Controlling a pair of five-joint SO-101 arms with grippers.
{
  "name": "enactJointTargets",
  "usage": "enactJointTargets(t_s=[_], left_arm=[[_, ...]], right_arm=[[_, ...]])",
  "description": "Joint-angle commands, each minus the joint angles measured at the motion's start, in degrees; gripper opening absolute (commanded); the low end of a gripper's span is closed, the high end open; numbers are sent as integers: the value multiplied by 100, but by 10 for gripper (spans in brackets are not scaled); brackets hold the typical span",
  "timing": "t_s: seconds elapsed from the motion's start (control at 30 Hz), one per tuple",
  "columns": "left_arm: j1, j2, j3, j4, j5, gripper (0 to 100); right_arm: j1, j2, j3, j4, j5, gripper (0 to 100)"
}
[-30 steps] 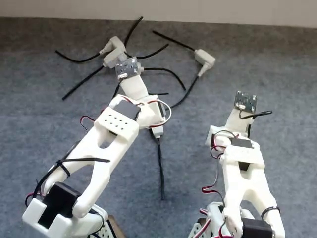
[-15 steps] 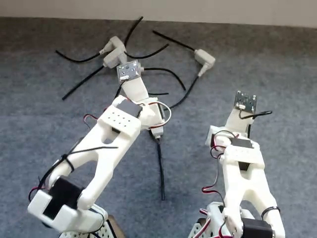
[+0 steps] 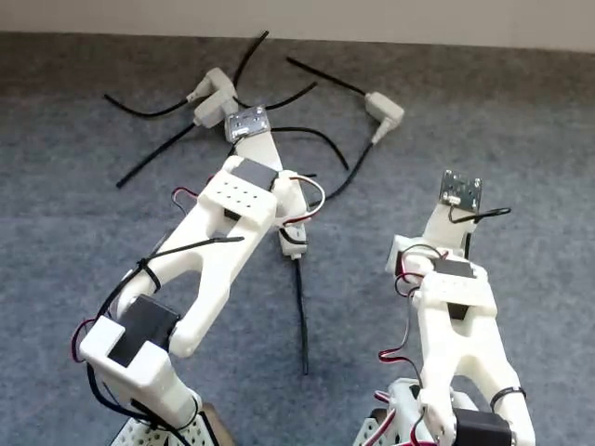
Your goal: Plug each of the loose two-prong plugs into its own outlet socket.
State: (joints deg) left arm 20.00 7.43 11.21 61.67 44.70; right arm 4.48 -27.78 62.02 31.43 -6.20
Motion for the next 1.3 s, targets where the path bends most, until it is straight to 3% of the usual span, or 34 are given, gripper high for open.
enactJointTargets(t_s=[0.0,0.27,0.63,0.8,1.27], left_arm=[[-13,-286,-189,35,-9,7],[22,-75,-224,-325,-519,7],[251,-796,145,-343,-545,7],[233,-804,716,-1090,-976,7],[4,-840,1130,-1521,-976,7]], right_arm=[[31,-145,-31,-101,-62,7],[31,-145,-31,-101,-62,7],[31,-180,338,-708,-62,7],[31,-163,356,-734,-62,7],[31,-154,716,-1200,-35,7]])
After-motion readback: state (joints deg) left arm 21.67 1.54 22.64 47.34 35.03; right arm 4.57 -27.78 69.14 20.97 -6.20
